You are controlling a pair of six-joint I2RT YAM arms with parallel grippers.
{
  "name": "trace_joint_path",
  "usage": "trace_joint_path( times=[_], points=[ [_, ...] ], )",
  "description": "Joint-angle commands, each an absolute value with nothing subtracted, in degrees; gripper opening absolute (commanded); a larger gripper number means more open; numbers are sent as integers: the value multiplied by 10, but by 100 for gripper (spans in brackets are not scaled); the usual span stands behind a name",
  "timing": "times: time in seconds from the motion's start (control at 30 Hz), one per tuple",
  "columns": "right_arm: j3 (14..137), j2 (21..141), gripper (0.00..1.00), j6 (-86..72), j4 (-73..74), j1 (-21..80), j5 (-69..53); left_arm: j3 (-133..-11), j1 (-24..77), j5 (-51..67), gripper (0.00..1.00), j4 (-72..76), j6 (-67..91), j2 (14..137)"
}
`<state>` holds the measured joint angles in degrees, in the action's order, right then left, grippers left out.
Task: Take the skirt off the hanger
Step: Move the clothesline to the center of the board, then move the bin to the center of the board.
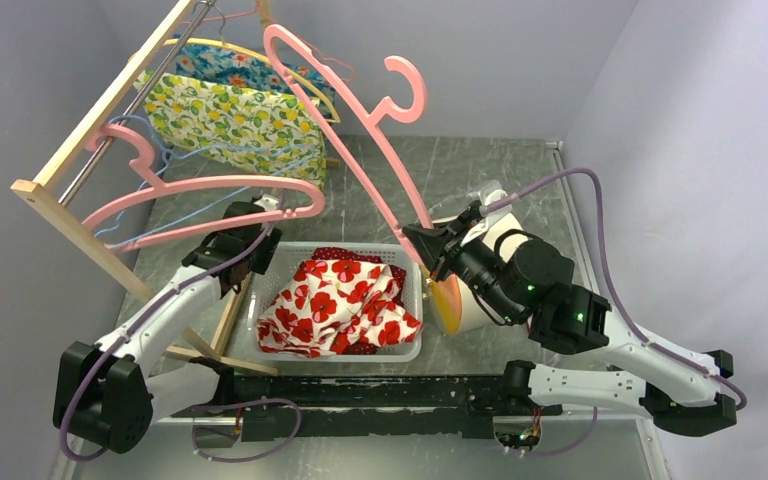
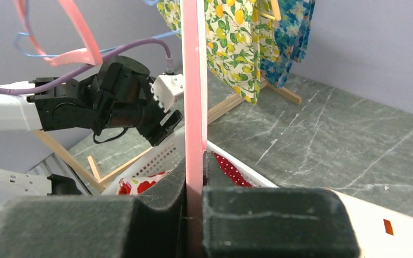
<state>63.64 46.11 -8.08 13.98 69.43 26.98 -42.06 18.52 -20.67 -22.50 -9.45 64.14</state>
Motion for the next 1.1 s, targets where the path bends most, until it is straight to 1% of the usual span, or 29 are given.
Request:
trace_joint_path(
  times=[0.0, 0.13, 0.3, 0.57, 0.8, 0.9, 1.0, 1.07],
  points=[
    [659, 461, 0, -69, 109, 694, 281, -417, 235, -262, 75, -230, -106, 662],
    [659, 463, 0, -69, 111, 694, 286, -408, 271, -270, 76, -217, -127, 662],
    [661, 462, 0, -69, 112, 694, 289, -407, 341, -340, 78, -223, -132, 655],
    [670, 467, 0, -65, 121, 693, 290, -416, 456, -370, 79, -225, -138, 621],
    [676, 471, 0, -58, 157, 694, 319, -476, 469, -396, 79, -255, -115, 637],
    [683, 469, 0, -55, 179, 694, 326, -498, 488, -373, 76, -264, -88, 631],
    [701, 464, 0, -39, 208, 694, 321, -495, 549, -306, 70, -244, -83, 604],
    [719, 464, 0, -22, 238, 694, 315, -492, 601, -285, 69, -237, -63, 589]
  ],
)
